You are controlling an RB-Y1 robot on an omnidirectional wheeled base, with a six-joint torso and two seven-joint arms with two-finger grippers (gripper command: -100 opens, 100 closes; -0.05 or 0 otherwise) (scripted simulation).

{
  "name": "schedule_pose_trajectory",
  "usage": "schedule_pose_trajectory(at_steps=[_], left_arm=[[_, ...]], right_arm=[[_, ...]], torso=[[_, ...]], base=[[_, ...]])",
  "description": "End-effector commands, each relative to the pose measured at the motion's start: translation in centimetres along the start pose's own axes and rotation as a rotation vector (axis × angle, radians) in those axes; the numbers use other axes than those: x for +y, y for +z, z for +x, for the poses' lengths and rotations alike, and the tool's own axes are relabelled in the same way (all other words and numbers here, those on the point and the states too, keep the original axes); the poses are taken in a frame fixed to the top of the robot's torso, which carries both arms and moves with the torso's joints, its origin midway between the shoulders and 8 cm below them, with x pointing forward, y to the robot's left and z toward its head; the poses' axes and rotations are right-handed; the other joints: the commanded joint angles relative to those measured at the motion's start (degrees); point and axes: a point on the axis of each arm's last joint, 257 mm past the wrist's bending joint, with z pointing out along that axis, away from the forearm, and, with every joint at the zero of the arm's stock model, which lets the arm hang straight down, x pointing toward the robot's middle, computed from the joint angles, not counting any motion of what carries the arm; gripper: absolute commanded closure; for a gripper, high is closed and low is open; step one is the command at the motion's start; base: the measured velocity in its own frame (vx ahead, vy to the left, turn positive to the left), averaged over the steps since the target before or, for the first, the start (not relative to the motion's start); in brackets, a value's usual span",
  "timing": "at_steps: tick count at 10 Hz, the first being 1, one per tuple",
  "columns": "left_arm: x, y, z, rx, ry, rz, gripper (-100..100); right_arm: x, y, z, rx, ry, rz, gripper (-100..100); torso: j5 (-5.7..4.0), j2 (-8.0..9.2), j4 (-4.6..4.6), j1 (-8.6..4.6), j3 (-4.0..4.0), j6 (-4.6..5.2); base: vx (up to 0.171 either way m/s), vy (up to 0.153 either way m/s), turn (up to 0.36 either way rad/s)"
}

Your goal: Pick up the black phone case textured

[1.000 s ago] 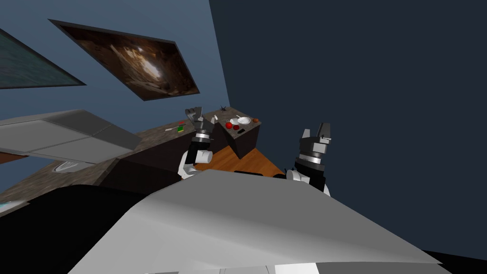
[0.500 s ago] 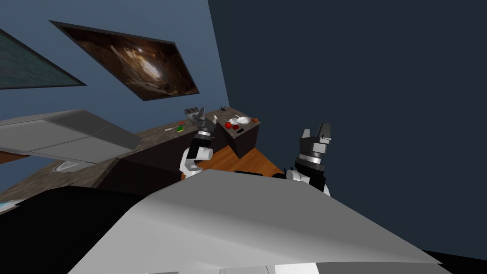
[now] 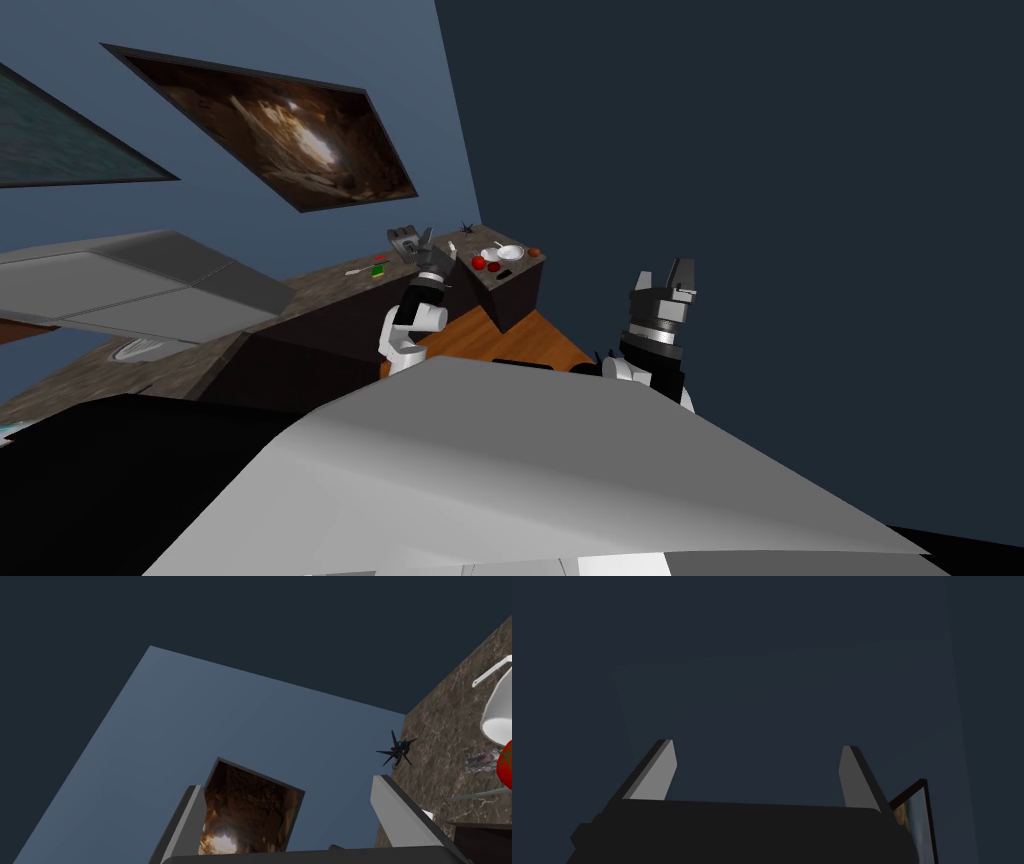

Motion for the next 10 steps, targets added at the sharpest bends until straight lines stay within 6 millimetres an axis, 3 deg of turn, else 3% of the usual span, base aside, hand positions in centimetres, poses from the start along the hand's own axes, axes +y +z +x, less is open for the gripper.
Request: schedule_pose_trajectory(at_steps=[1,5,10], left_arm=[[1.2,0.4,-0.8,-0.026,-0.025,-0.042,-100],[2.8,1.7,-2.2,-0.078,-0.118,-0.109,-100],[5.4,1.8,-3.8,-0.151,-0.165,-0.206,-100]], right_arm=[[0.0,0.0,0.0,0.000,0.000,0.000,0],[0.0,0.0,0.0,0.000,0.000,0.000,0],[0.0,0.0,0.0,0.000,0.000,0.000,0]], torso=[[0.00,0.00,0.00,0.00,0.00,0.00],[0.01,-0.02,-0.01,0.04,-0.01,-0.02],[0.00,-0.05,-0.01,0.01,-0.03,-0.02]], base=[[-0.009,-0.021,-0.015],[-0.005,-0.019,-0.022],[0.002,-0.014,-0.017]])
